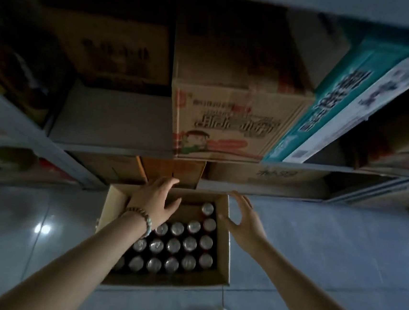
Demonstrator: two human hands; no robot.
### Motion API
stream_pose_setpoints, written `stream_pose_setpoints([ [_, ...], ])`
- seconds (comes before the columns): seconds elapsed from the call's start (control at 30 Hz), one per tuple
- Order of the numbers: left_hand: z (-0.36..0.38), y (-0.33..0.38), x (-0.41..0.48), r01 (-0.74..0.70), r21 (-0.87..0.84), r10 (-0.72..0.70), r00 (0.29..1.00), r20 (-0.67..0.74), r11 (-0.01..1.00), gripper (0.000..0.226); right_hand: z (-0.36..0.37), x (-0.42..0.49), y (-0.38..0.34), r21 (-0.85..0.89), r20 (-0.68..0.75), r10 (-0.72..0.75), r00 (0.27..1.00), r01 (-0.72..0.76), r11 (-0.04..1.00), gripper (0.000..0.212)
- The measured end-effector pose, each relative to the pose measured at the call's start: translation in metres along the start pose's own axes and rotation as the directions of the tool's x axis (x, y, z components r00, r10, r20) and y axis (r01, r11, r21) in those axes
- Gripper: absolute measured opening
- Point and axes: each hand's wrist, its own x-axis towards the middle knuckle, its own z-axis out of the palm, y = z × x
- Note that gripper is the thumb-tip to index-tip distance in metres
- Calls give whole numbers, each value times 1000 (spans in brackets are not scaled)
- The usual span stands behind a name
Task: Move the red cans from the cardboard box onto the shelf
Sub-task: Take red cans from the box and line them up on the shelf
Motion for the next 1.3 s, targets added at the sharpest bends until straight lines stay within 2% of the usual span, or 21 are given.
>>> stream_pose_setpoints([
  [0.07, 48, -19, 13, 63, 10, -64, 993, 99, 998, 52, 38, 23, 36, 9, 67, 131, 989, -132, 991, 55],
  [0.13, 91, -37, 24, 86, 37, -90, 986, 138, 996, 54, 79, 46, 73, 16, 98, 218, 971, -220, 975, 57],
  [0.23, 149, -66, 44, 106, 56, -114, 983, 146, 993, 58, 135, 84, 130, 60, 127, 266, 956, -275, 960, 64],
  [0.33, 205, -93, 67, 163, -3, -161, 976, 148, 987, 61, 176, 118, 165, 171, 60, 337, 940, -342, 924, 72],
  [0.5, 279, -125, 108, 172, -48, -165, 980, 115, 984, 62, 231, 179, 212, 343, 61, 462, 885, -454, 823, 85],
  [0.57, 298, -133, 121, 181, -58, -174, 978, 112, 982, 63, 250, 196, 226, 354, -1, 478, 878, -447, 822, 79],
  [0.7, 331, -144, 139, 187, -85, -178, 979, 104, 979, 62, 284, 213, 238, 186, -218, 470, 855, -436, 880, 66],
  [0.77, 339, -145, 142, 178, -114, -168, 982, 89, 977, 60, 290, 214, 238, 183, -285, 463, 839, -427, 886, 66],
  [0.97, 319, -138, 127, 145, -145, -135, 988, 76, 979, 63, 263, 186, 209, 302, -224, 382, 896, -309, 902, 61],
  [1.03, 297, -128, 117, 128, -209, -115, 991, 74, 969, 66, 239, 168, 183, 274, -229, 303, 925, -237, 932, 63],
  [1.13, 247, -106, 93, 91, -281, -81, 996, 48, 955, 77, 193, 135, 134, 188, -201, 173, 964, -135, 973, 61],
  [1.23, 175, -75, 61, -3, -322, 1, 1000, -7, 947, 85, 130, 93, 73, 212, -106, 57, 993, -34, 977, 62],
  [1.3, 115, -48, 37, -57, -394, 65, 998, 8, 917, 84, 78, 64, 25, 246, -57, -43, 997, 56, 968, 58],
])
